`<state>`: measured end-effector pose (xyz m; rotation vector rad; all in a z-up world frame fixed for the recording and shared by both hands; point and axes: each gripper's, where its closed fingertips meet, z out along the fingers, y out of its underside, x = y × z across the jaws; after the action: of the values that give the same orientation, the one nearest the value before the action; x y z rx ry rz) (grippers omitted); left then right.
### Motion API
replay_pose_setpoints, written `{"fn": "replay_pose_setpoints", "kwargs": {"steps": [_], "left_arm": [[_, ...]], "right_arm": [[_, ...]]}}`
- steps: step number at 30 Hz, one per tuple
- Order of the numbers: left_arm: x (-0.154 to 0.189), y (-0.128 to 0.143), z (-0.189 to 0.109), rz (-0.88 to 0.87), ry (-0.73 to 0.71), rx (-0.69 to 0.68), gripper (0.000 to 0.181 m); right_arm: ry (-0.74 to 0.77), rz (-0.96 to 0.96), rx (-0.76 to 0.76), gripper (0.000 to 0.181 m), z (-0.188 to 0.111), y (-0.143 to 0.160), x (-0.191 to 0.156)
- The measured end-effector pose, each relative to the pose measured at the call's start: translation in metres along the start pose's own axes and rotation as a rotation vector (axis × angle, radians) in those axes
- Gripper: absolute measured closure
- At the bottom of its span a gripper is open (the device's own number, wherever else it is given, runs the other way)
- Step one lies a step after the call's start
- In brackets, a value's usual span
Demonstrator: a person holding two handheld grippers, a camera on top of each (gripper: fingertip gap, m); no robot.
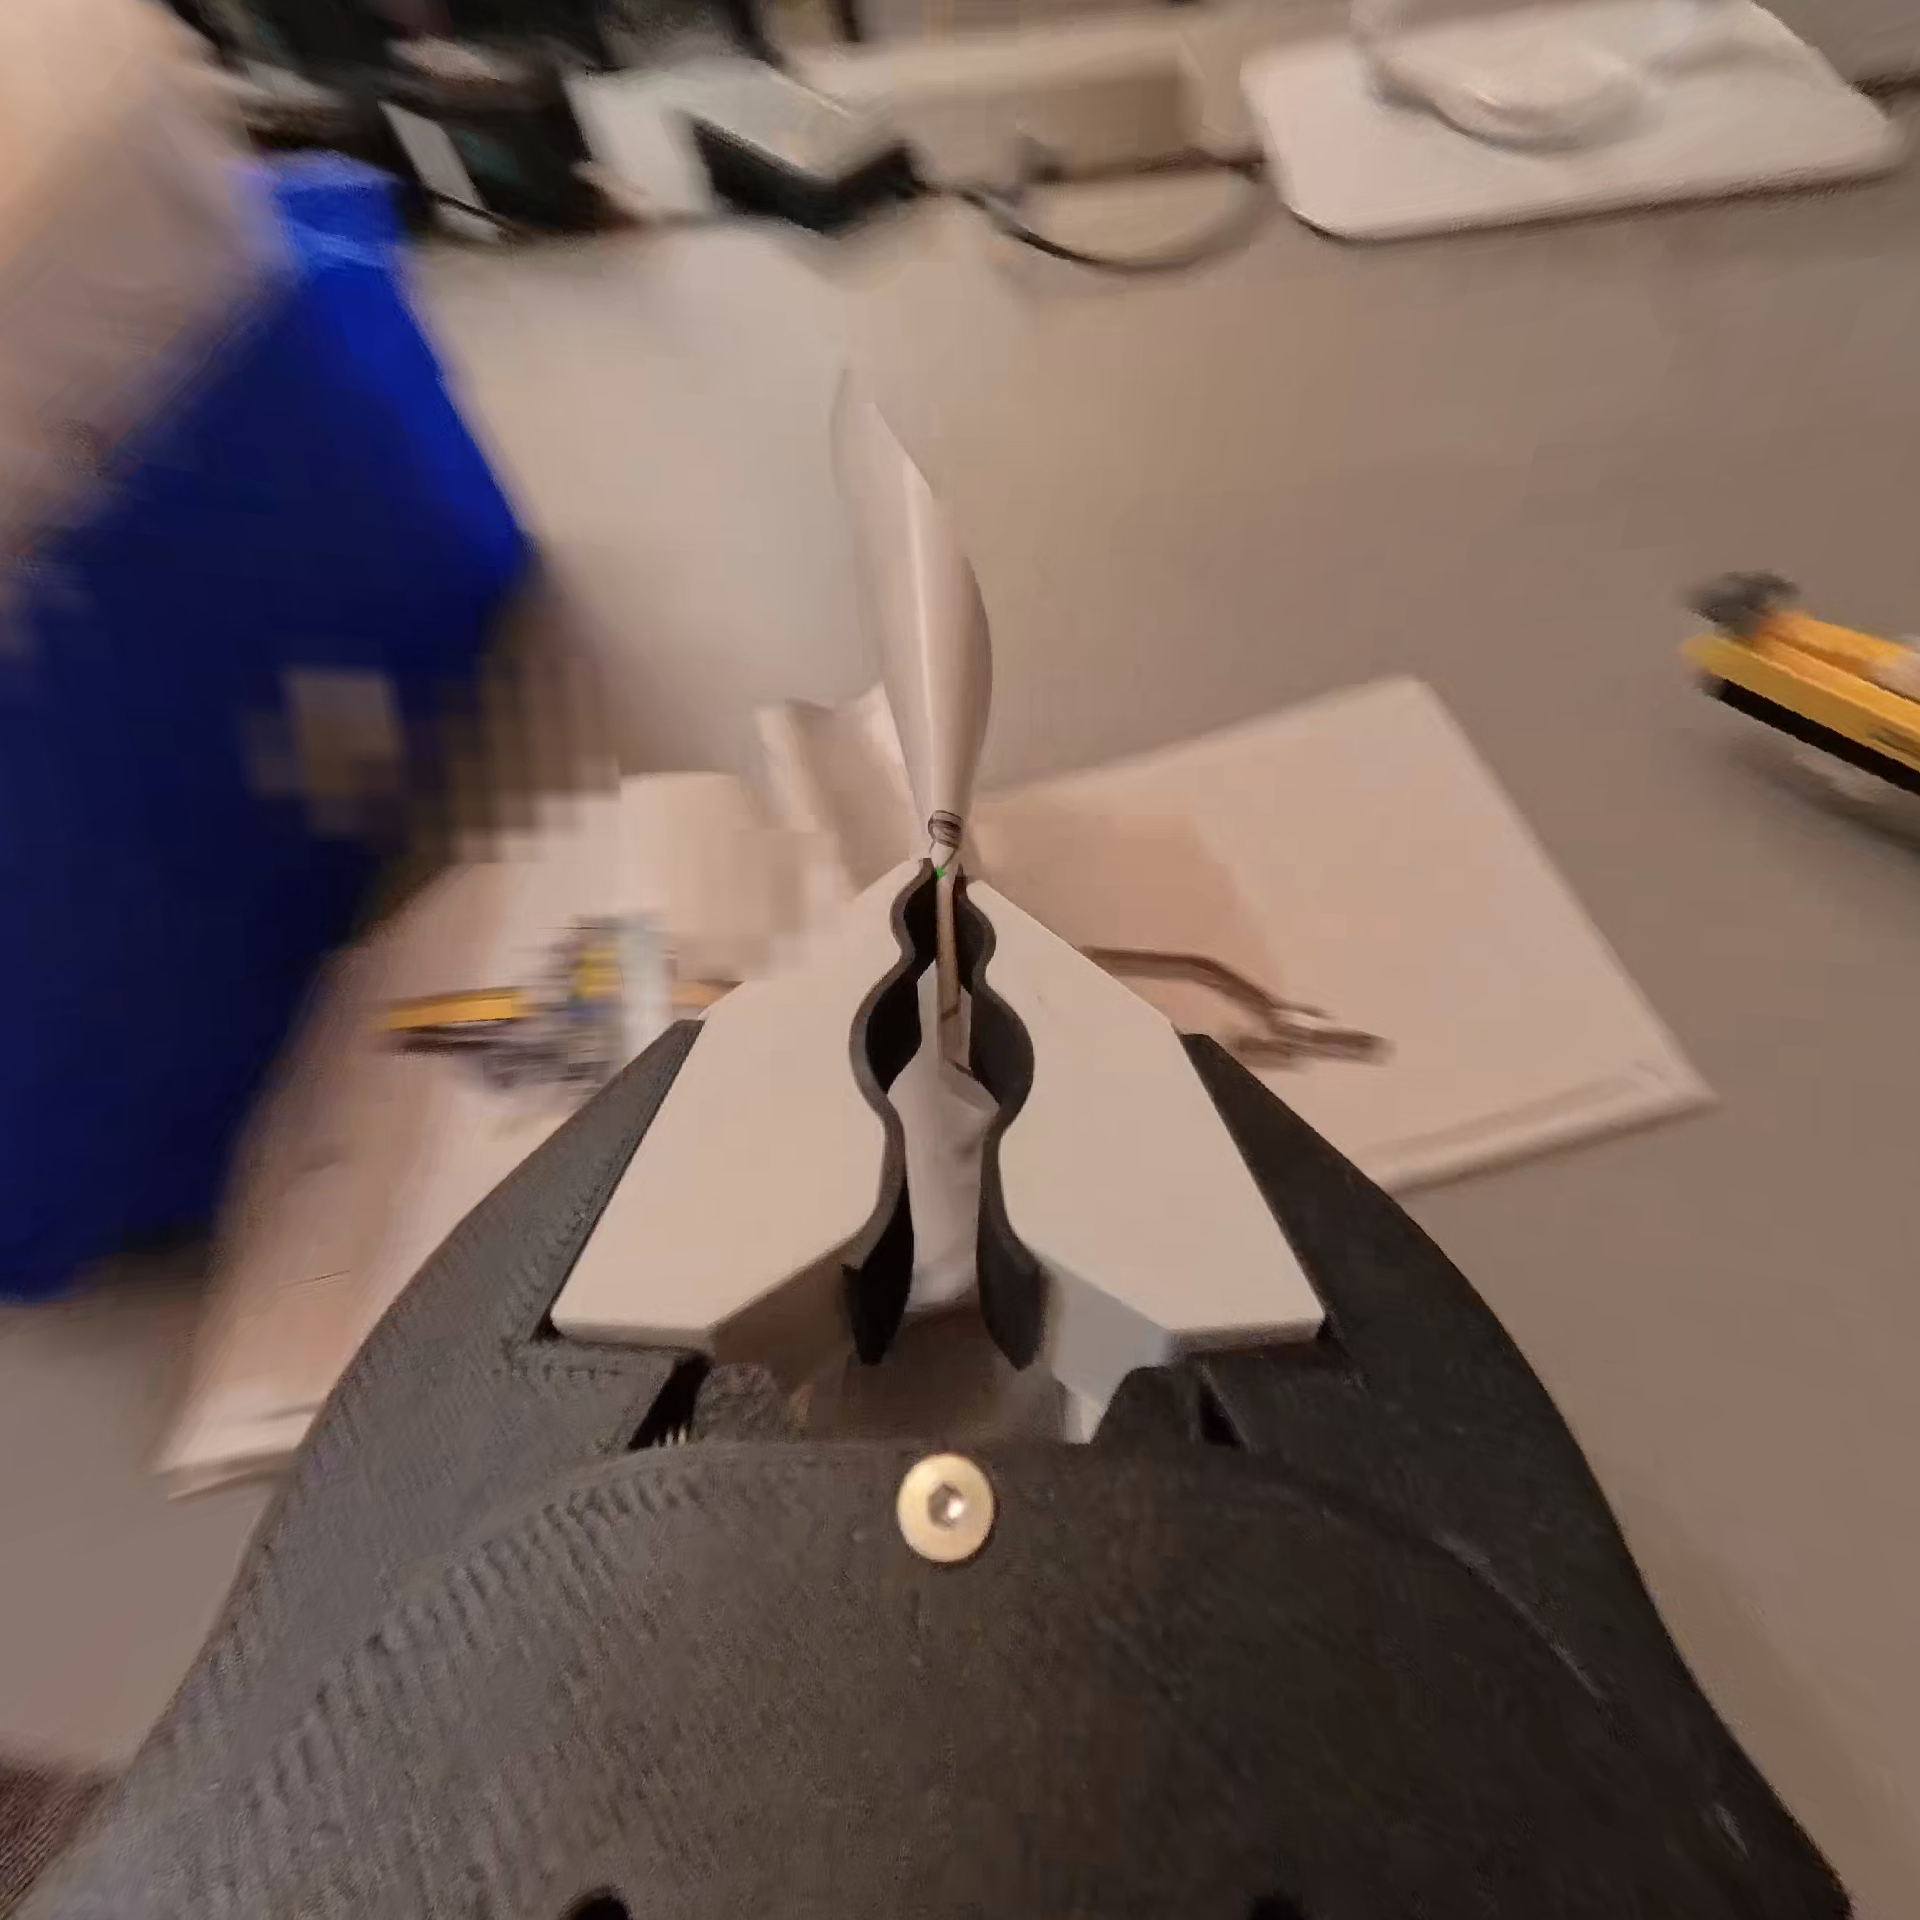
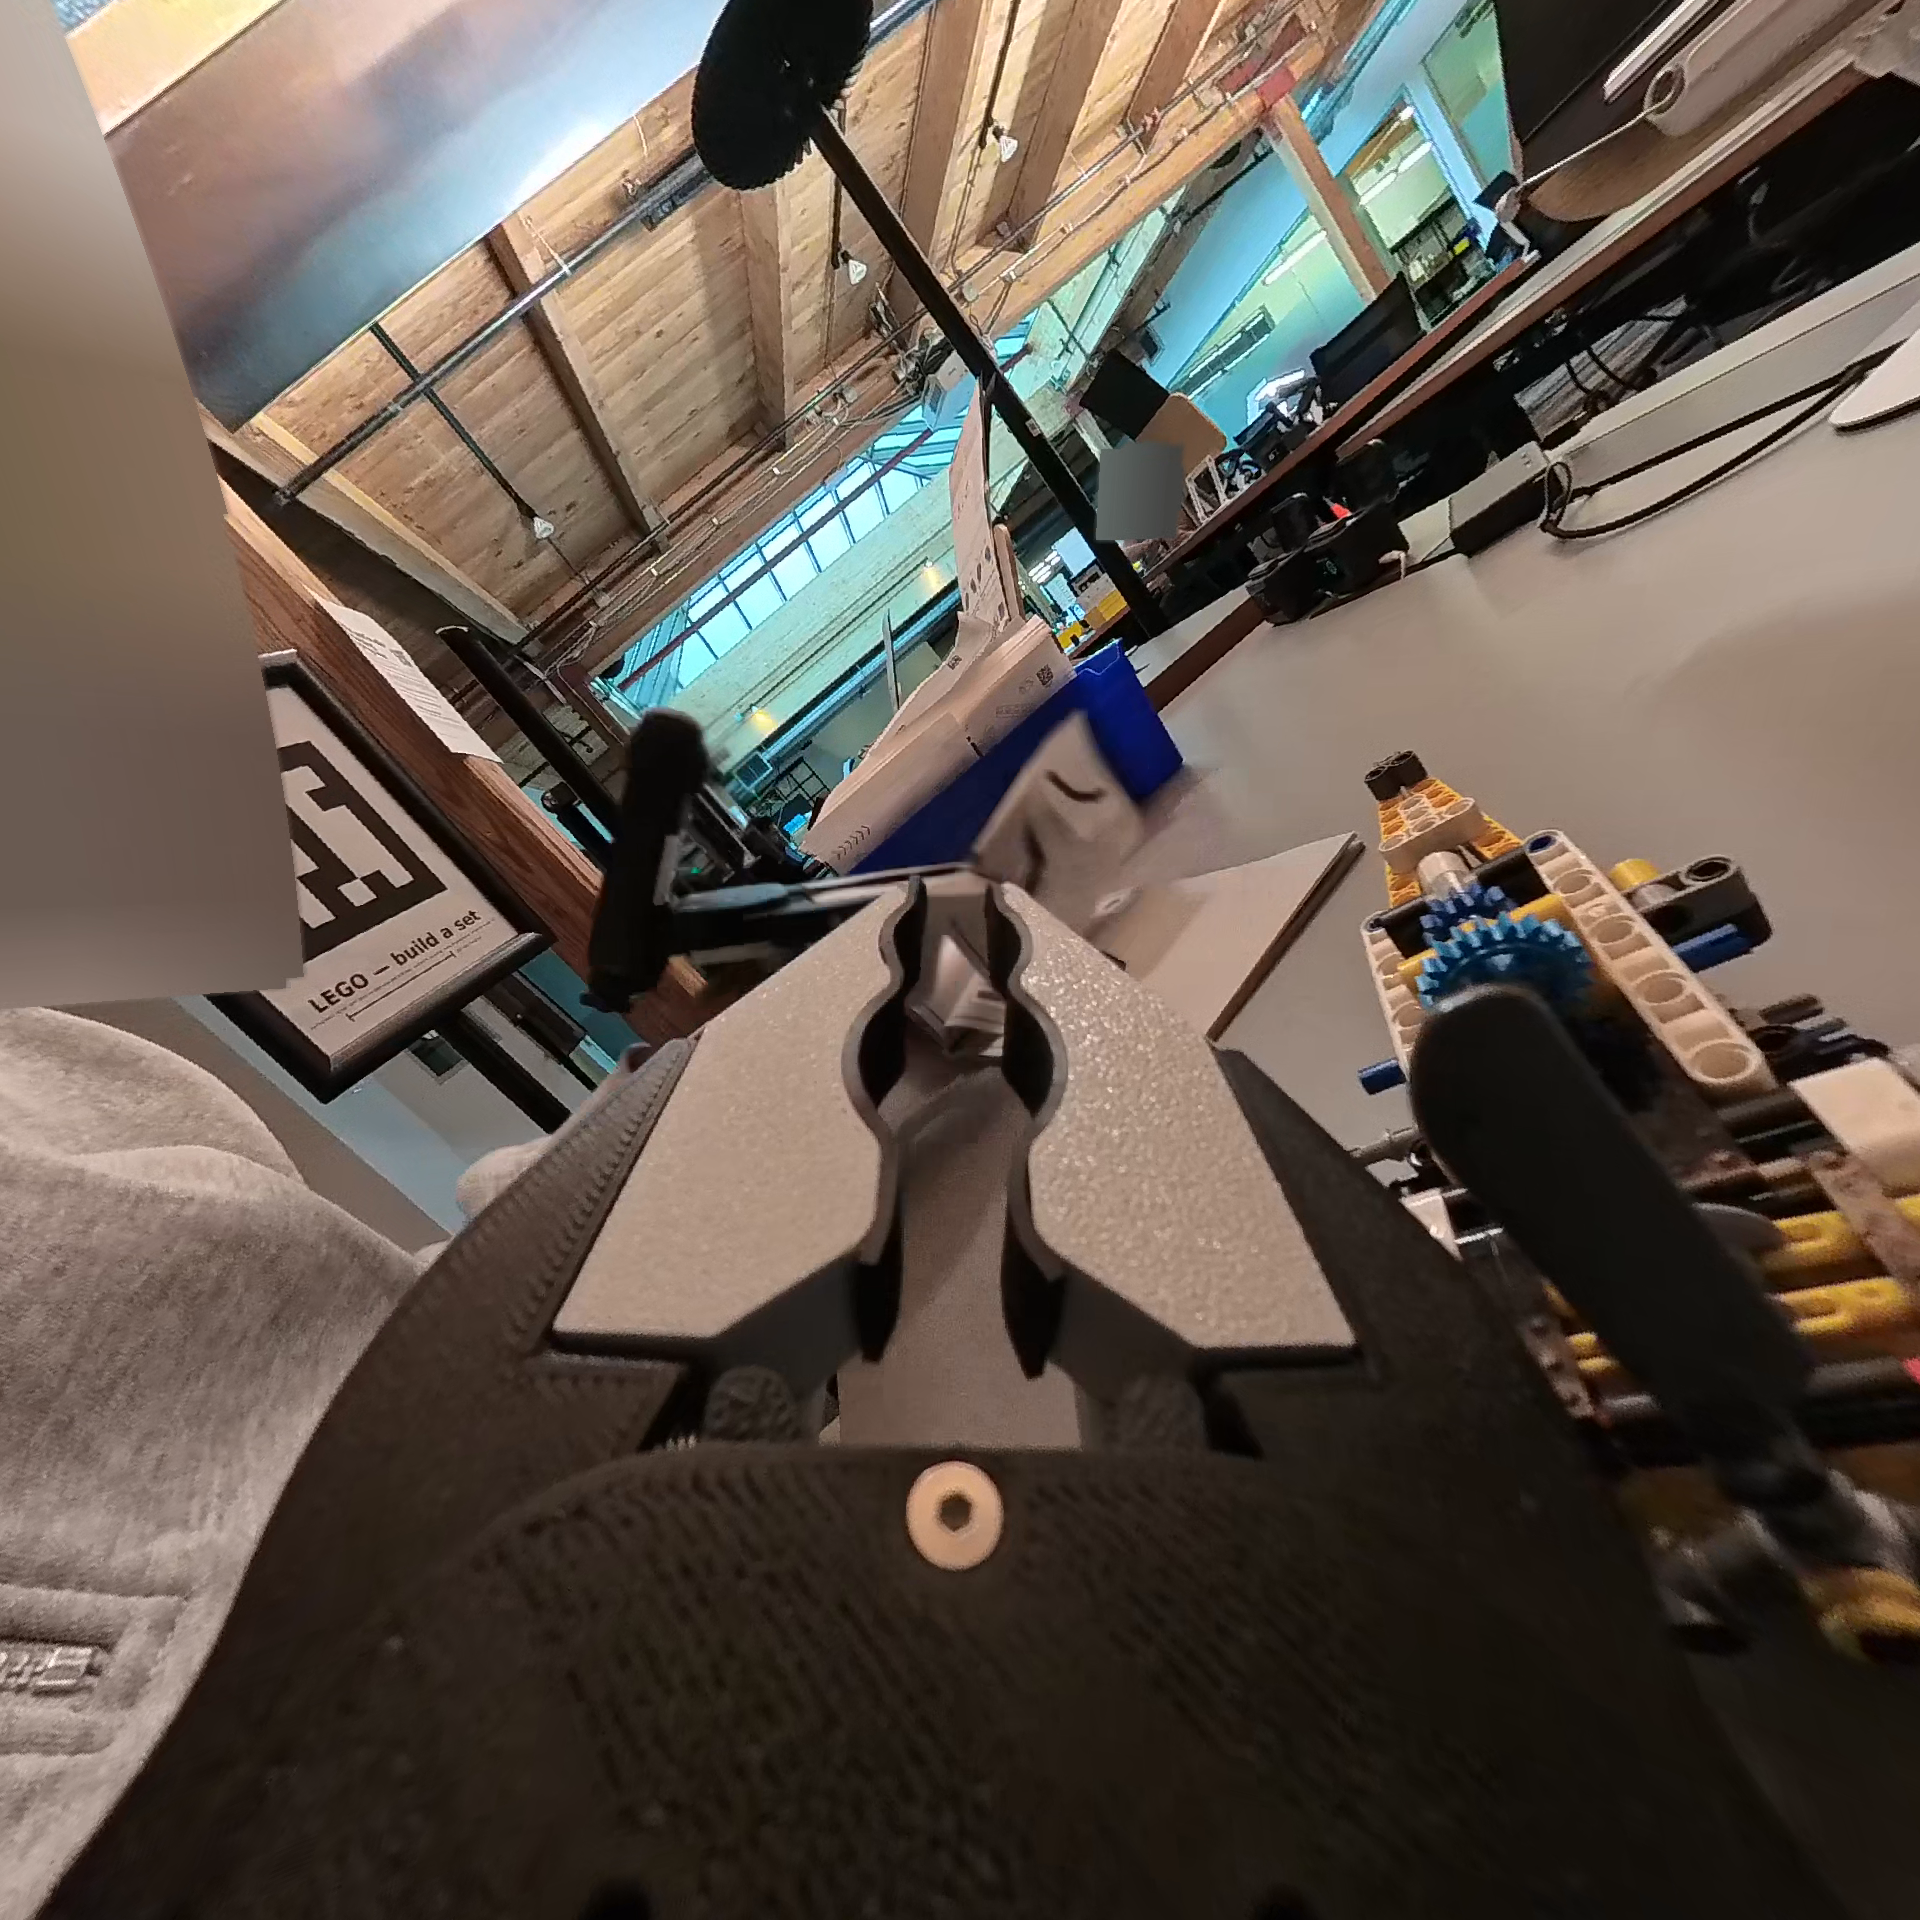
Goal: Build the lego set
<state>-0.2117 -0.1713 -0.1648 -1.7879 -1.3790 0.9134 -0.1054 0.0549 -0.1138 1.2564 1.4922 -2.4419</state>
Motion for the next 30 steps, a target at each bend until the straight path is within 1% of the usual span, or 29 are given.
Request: {"fn": "replay_pose_setpoints", "kwargs": {"steps": [1,2,4,5,6,7,8,9,11,12,14,15,16,18,19,21,24,26,30], "left_arm": [[-0.03,-0.009,-0.009,-0.007,-0.095,0.036,0.177],[-0.062,-0.015,-0.02,-0.016,-0.192,0.064,0.168],[-0.121,-0.018,-0.046,-0.068,-0.373,0.071,0.151],[-0.142,-0.018,-0.058,-0.107,-0.428,0.07,0.14],[-0.152,-0.021,-0.069,-0.129,-0.45,0.091,0.132],[-0.154,-0.027,-0.079,-0.127,-0.466,0.128,0.128],[-0.149,-0.034,-0.087,-0.099,-0.475,0.165,0.127],[-0.135,-0.041,-0.09,-0.053,-0.458,0.193,0.129],[-0.087,-0.053,-0.083,0.04,-0.347,0.238,0.131],[-0.054,-0.054,-0.075,0.071,-0.251,0.246,0.131],[0.021,-0.046,-0.055,0.071,0.003,0.206,0.127],[0.056,-0.038,-0.046,0.056,0.128,0.171,0.121],[0.084,-0.029,-0.037,0.057,0.221,0.137,0.116],[0.119,-0.008,-0.02,0.108,0.32,0.058,0.11],[0.128,0.002,-0.013,0.142,0.342,0.018,0.108],[0.134,0.018,-0.004,0.177,0.363,-0.042,0.107],[0.138,0.024,-0.003,0.14,0.41,-0.078,0.107],[0.139,0.029,-0.001,0.152,0.403,-0.098,0.106],[0.145,0.041,0.006,0.245,0.351,-0.127,0.107]], "right_arm": [[0.0,0.0,0.0,0.172,0.0,0.0,0.0],[0.0,0.0,0.0,0.172,0.0,0.0,0.0],[0.001,0.001,-0.001,0.172,0.0,0.0,0.0],[0.002,0.001,-0.001,0.172,0.0,0.0,0.0],[0.003,0.001,-0.001,0.172,0.0,0.0,0.001],[0.004,0.001,-0.002,0.172,0.0,0.0,0.001],[0.006,0.0,-0.003,0.172,0.001,0.0,0.001],[0.006,0.0,-0.004,0.172,0.001,0.001,0.001],[0.006,0.0,-0.006,0.172,0.001,0.001,0.001],[0.006,-0.001,-0.007,0.172,0.001,0.001,0.001],[0.007,-0.002,-0.006,0.172,0.001,0.001,0.001],[0.006,-0.002,-0.006,0.172,0.001,0.001,0.0],[0.005,-0.002,-0.004,0.172,0.001,0.001,0.0],[0.002,-0.001,-0.001,0.172,0.001,0.001,0.0],[0.001,-0.001,0.0,0.172,0.0,0.0,0.0],[-0.002,0.0,0.001,0.172,0.0,0.0,-0.001],[-0.004,0.004,0.004,0.172,0.0,0.0,0.0],[-0.005,0.007,0.004,0.172,0.0,0.0,0.0],[-0.007,0.011,0.005,0.172,0.0,0.0,0.0]]}}
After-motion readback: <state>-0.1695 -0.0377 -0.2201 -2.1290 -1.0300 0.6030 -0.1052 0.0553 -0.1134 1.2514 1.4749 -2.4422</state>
